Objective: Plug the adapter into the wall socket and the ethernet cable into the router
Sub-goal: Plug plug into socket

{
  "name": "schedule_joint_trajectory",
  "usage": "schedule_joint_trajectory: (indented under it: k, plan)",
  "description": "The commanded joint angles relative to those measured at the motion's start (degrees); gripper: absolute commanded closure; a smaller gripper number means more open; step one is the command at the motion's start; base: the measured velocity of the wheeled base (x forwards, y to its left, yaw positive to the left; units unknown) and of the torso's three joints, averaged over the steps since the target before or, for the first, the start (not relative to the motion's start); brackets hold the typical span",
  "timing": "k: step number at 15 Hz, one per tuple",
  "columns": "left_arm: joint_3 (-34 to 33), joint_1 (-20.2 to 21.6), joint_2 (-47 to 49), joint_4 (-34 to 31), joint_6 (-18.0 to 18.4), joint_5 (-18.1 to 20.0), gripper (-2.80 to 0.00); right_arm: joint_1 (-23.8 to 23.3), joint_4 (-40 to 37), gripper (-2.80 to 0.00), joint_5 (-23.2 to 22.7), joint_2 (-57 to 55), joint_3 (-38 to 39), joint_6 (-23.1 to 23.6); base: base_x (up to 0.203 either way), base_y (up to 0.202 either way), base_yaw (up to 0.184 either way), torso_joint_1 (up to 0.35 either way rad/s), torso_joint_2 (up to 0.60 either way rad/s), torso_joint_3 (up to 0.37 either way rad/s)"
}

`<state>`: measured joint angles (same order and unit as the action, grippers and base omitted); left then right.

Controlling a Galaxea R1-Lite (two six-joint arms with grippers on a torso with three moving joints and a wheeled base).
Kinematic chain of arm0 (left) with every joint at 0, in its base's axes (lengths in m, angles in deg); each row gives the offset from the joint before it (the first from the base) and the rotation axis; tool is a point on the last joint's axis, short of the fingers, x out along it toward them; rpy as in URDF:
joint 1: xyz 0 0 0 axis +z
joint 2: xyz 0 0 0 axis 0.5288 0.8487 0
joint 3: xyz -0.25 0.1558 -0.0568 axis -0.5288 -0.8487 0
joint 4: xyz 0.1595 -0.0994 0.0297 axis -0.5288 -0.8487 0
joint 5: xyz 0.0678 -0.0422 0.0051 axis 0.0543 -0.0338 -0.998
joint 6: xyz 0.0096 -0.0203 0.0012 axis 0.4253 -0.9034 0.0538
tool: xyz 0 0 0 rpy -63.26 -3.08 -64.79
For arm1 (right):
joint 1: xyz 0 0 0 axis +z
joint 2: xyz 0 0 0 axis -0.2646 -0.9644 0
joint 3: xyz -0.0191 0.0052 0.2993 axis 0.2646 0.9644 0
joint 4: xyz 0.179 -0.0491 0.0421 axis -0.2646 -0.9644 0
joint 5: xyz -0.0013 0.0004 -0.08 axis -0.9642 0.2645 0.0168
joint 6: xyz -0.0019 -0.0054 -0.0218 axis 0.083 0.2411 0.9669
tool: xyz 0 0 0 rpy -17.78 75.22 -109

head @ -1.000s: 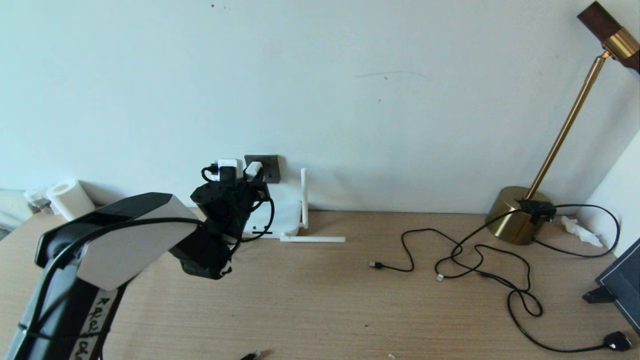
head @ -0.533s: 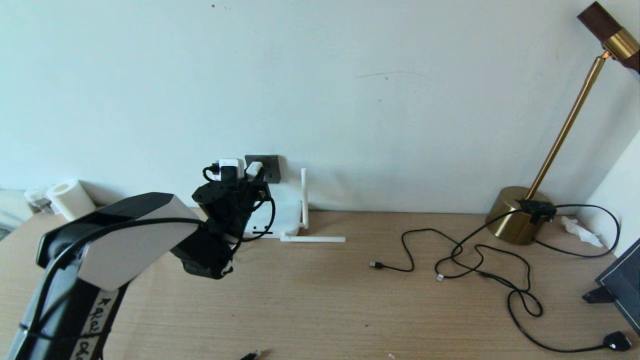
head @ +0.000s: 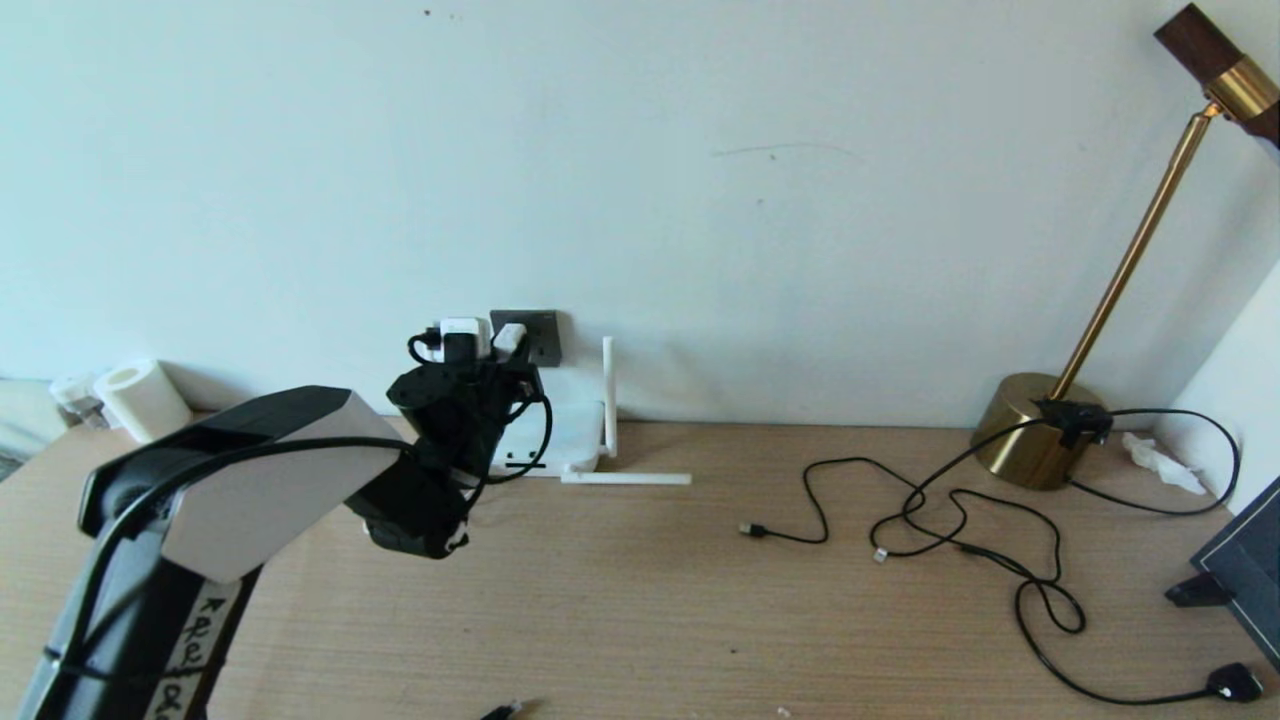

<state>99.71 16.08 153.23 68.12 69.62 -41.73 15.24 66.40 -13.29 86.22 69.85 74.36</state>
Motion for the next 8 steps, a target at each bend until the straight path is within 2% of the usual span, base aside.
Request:
schedule_joint_trajectory:
  k: [1,8]
  plan:
    - [-0.03,0.03,0.33,0.38,0.02,-0.05,0.0,0.01,-0.09,0.0,0.04,0.0,0.03,-0.02,0.0,0.0,0.0,0.0,0.0,0.0]
    - [1.73,0.03,2.57,0.26,0.02,-0.49,0.0,0.01,-0.09,0.0,0.02,0.0,0.07,-0.02,0.0,0.0,0.0,0.0,0.0,0.0]
